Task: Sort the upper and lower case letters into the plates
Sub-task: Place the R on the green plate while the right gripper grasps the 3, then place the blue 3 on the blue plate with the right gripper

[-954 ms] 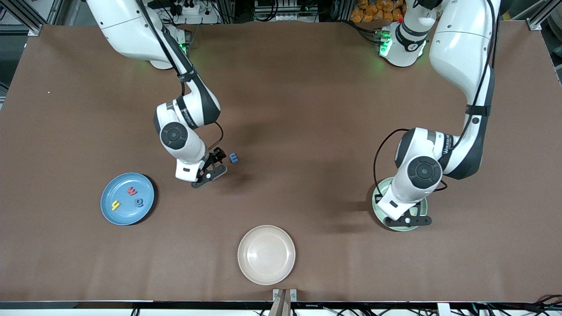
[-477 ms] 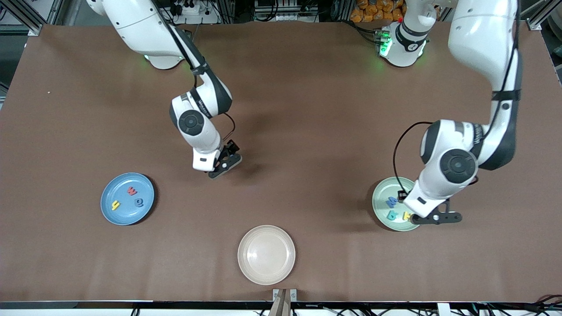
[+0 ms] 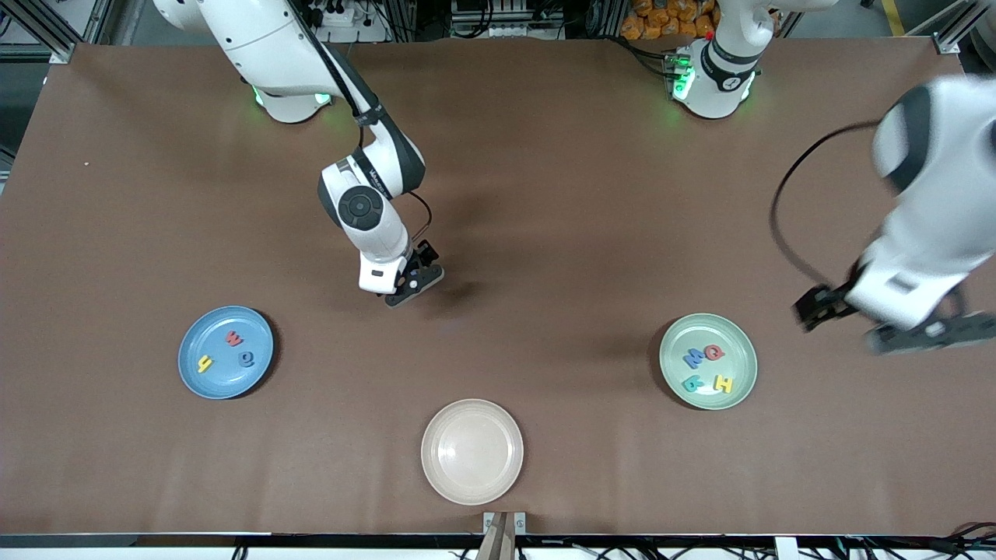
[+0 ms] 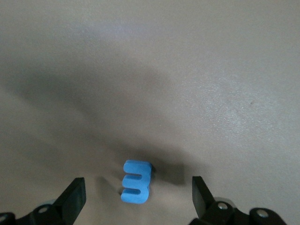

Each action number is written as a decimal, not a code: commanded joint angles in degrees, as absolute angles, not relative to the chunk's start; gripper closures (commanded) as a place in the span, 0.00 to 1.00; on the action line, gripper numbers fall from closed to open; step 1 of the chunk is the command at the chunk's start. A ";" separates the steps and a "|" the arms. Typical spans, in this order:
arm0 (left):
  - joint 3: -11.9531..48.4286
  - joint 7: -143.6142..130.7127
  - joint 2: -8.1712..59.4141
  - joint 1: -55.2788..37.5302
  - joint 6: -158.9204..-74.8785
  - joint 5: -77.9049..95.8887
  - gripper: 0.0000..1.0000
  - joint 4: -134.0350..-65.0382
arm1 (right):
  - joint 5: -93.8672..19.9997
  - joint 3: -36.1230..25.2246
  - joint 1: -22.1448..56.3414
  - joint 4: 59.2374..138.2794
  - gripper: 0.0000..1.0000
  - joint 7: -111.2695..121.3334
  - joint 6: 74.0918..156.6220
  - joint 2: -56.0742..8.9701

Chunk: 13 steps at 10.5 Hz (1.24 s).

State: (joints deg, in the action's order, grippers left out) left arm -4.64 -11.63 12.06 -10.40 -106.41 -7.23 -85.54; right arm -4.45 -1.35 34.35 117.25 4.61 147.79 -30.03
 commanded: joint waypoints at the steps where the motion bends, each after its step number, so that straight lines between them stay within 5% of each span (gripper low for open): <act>1: 2.17 -9.58 5.56 -2.40 -103.81 -5.54 0.00 -87.54 | -5.19 -1.67 35.15 117.69 0.00 3.60 150.20 -31.02; 4: 3.34 -8.79 1.33 0.97 -98.37 -5.54 0.00 -87.45 | -5.19 -1.76 35.16 117.77 0.00 3.60 150.47 -31.55; 5: 3.34 -8.62 1.14 1.14 -97.65 -5.19 0.00 -87.54 | -4.75 -1.76 35.16 117.77 0.55 3.69 150.47 -31.38; 6: 3.34 -8.61 1.23 1.14 -97.39 -5.01 0.00 -87.54 | -4.75 -1.76 35.16 117.69 1.00 3.60 150.47 -31.29; 13: 3.08 -8.70 1.41 1.23 -96.77 -2.29 0.00 -87.45 | -4.57 -1.93 30.00 117.34 1.00 4.91 143.64 -24.90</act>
State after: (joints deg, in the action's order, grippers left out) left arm 2.62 -10.13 2.32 0.33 -97.60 -3.76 -87.00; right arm -4.42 -2.15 33.71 116.87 4.17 148.00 -29.53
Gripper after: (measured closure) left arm 0.000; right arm 0.722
